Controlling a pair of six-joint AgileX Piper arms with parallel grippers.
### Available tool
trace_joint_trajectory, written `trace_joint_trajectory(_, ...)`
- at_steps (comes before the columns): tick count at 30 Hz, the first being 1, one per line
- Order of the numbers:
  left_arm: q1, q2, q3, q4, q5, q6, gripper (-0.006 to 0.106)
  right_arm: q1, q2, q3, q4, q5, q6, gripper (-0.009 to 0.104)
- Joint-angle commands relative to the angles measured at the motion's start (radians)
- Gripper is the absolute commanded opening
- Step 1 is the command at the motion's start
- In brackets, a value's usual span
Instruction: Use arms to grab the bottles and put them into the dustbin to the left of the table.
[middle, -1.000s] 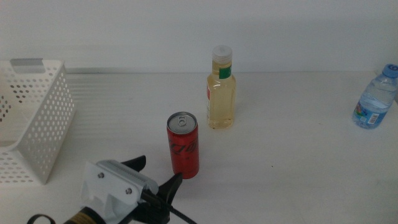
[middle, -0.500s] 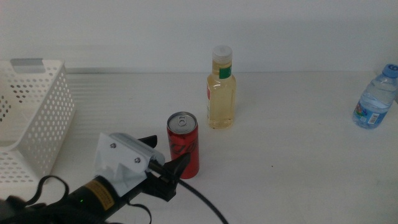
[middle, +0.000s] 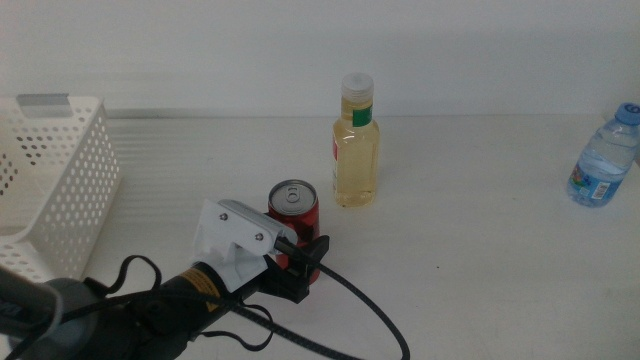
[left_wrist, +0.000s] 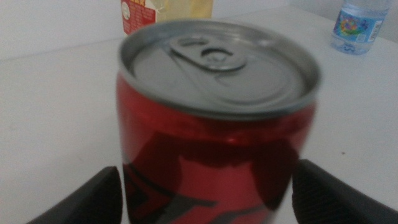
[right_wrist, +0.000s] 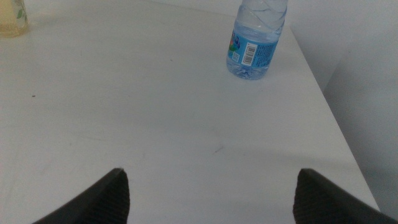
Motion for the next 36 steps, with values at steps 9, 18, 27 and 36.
trace_joint_trajectory(9, 0.001, 0.057, -0.067, -0.053, -0.151, -0.011, 0.090, -0.005, -0.027, -0.003, -0.010, -0.071, -0.009, 0.074)
trace_joint_trajectory(18, 0.000, 0.111, -0.070, -0.075, -0.232, 0.016, 0.087, -0.005, -0.027, -0.003, -0.010, -0.071, -0.009, 0.074)
trace_joint_trajectory(27, 0.000, 0.120, -0.090, -0.066, -0.232, 0.051, 0.035, -0.005, -0.027, -0.003, -0.010, -0.071, -0.009, 0.074)
trace_joint_trajectory(36, 0.000, 0.057, -0.066, -0.067, -0.188, -0.041, -0.005, -0.005, -0.027, -0.003, -0.010, -0.071, -0.009, 0.074)
